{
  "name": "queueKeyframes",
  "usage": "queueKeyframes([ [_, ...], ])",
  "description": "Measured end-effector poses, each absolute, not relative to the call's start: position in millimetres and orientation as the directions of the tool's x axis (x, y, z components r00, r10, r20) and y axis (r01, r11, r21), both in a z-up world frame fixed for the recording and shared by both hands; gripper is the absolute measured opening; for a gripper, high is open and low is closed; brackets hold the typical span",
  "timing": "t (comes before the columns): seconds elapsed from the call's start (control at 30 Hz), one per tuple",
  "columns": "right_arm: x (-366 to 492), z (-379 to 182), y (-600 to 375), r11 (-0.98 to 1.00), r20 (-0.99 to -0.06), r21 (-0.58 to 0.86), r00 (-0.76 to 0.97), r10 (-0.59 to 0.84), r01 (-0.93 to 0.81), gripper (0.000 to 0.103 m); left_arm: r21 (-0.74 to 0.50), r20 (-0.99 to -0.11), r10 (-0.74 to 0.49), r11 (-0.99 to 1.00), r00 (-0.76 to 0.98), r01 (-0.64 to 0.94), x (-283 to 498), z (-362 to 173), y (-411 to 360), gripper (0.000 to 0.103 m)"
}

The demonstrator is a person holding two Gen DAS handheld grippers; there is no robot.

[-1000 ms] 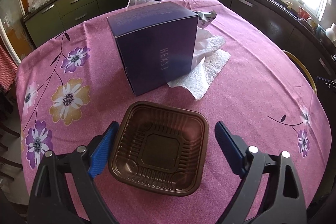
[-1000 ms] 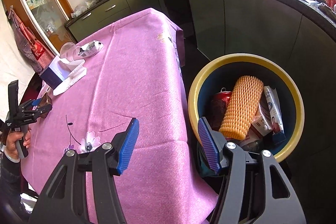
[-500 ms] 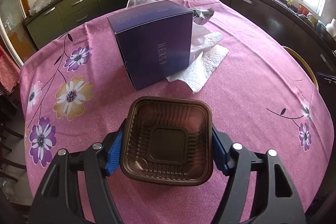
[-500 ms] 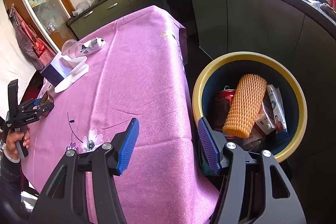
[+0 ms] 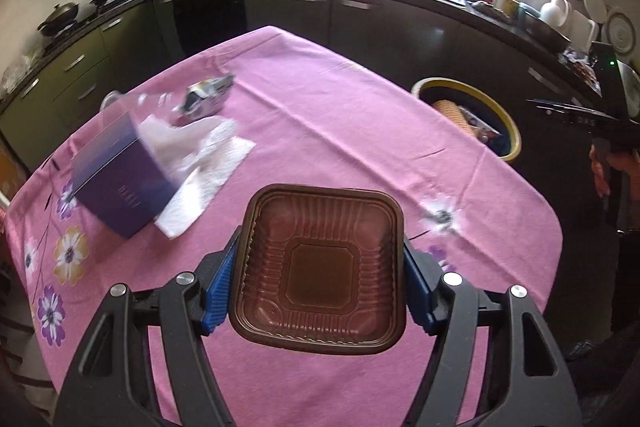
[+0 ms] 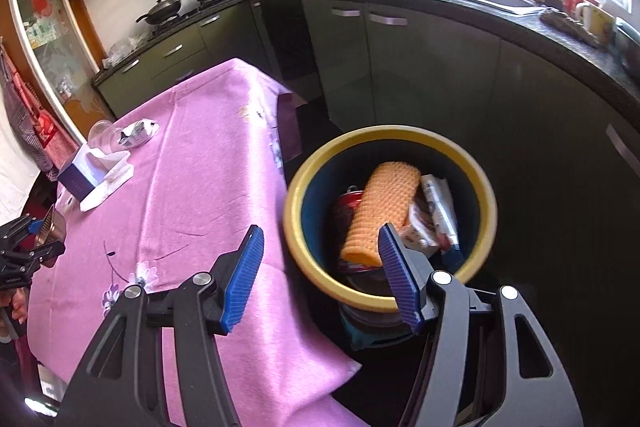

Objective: Collect trash
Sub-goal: 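Carry the brown tray over the bin and open the left tool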

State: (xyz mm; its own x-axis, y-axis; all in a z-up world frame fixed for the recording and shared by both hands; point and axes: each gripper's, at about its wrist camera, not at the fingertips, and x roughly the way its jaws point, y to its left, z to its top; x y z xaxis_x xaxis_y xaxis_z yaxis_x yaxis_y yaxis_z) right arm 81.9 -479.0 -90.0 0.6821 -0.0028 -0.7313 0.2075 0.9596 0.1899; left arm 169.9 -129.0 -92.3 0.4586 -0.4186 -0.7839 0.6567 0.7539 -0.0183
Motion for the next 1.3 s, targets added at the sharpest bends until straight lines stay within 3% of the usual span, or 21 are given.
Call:
queueKeyframes([
  [0.4,25.1,-105.4,-552.3,0.9,-0.707,0.274,0.706,-0.05,0.338,0.06,-0.127,-0.809,-0.549,0.513,0.211,0.849,193.7,-89.6,-332.9,0.067],
  [0.8,-12.7,-112.3,-587.7,0.855,-0.701,0.308,0.708,-0.092,0.417,0.065,-0.176,-0.863,-0.489,0.526,0.126,0.832,243.6,-157.6,-481.1,0.069],
  [1.03,-17.1,-108.9,-582.1,0.86,-0.689,0.321,0.721,-0.076,0.397,0.066,-0.184,-0.857,-0.491,0.576,0.157,0.796,231.1,-151.2,-456.5,0.076],
  [1.3,8.5,-108.2,-553.3,0.893,-0.687,0.333,0.727,0.01,0.303,0.067,-0.19,-0.712,-0.613,0.637,0.341,0.747,161.5,-76.4,-331.3,0.09],
])
